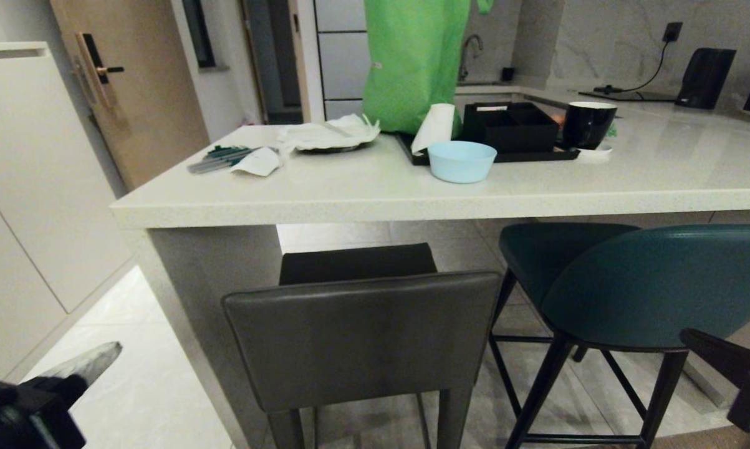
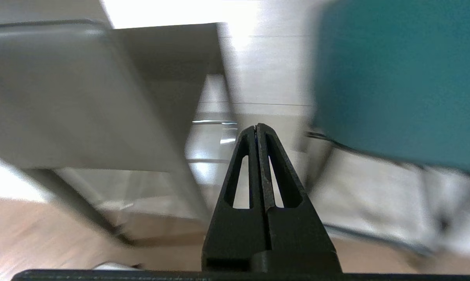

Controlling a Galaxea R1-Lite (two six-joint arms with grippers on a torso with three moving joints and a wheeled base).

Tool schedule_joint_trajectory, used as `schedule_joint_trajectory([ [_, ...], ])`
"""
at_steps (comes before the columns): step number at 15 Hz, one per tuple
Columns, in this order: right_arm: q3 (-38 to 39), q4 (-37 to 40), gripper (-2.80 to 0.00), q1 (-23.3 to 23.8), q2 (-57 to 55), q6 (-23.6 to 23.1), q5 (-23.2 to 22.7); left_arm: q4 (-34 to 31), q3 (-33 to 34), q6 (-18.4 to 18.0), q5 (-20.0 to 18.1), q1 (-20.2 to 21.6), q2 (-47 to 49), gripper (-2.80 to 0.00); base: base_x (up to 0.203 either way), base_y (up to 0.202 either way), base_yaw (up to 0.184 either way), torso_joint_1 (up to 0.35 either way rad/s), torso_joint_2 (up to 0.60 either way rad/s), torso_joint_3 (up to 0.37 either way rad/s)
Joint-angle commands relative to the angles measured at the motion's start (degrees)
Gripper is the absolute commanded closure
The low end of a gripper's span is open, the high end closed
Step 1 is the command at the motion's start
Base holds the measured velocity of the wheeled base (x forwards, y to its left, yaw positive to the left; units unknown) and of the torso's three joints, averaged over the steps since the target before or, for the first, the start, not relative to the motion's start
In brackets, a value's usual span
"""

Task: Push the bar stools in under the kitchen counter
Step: Pull the gray chair out from under the dining table

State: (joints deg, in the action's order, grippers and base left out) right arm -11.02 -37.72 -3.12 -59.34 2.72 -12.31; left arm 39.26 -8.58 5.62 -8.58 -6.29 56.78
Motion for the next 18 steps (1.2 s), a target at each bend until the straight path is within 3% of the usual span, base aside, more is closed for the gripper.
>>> schedule_joint_trajectory([
  [1, 0.67, -11.39, 0.00, -2.08, -14.30, 0.35, -5.97, 19.28, 1.90, 0.19, -7.48, 1.24, 19.22, 0.00, 0.000, 0.000, 0.000, 0.000, 0.00, 0.000],
  [2, 1.16, -14.05, 0.00, -2.85, -16.47, 0.65, -10.15, 24.99, 2.90, 0.14, -14.66, 3.75, 23.54, -2.80, 0.000, 0.000, 0.000, 0.000, 0.00, 0.000],
  [3, 1.57, -15.81, -2.80, -3.32, -17.66, 0.84, -11.68, 29.09, 3.69, -0.52, -21.06, 7.47, 27.03, -2.80, 0.000, 0.000, 0.000, 0.000, 0.00, 0.000],
  [4, 1.24, -16.15, -2.80, -3.52, -17.87, 0.88, -12.13, 32.68, 4.32, -1.61, -26.19, 10.21, 29.26, -2.80, 0.000, 0.000, 0.000, 0.000, 0.00, 0.000],
  [6, 1.21, -16.02, -2.80, -3.70, -18.63, 0.85, -15.30, 35.55, 5.18, -2.38, -32.61, 11.52, 31.20, -2.80, 0.000, 0.000, 0.000, 0.000, 0.00, 0.000],
  [8, 1.55, -15.80, -2.80, -3.33, -19.38, 0.33, -23.83, 35.75, 5.40, -2.62, -39.24, 14.45, 32.92, -2.80, 0.000, 0.000, 0.000, 0.000, 0.00, 0.000],
  [12, 0.27, -17.64, -2.80, -3.19, -25.34, -2.01, -43.88, 36.38, 4.21, -5.26, -60.46, 22.28, 40.32, -2.80, 0.000, 0.000, 0.000, 0.000, 0.00, 0.000],
  [15, -2.13, -24.08, -2.80, -2.86, -33.95, -3.62, -46.83, 43.77, 1.17, -6.47, -64.58, 22.19, 48.36, -2.80, 0.000, 0.000, 0.000, 0.000, 0.00, 0.000],
  [18, -4.27, -33.25, -2.80, -2.71, -43.90, -4.11, -47.01, 47.98, -1.76, -6.51, -64.89, 19.05, 56.13, -2.80, 0.000, 0.000, 0.000, 0.000, 0.00, 0.000],
])
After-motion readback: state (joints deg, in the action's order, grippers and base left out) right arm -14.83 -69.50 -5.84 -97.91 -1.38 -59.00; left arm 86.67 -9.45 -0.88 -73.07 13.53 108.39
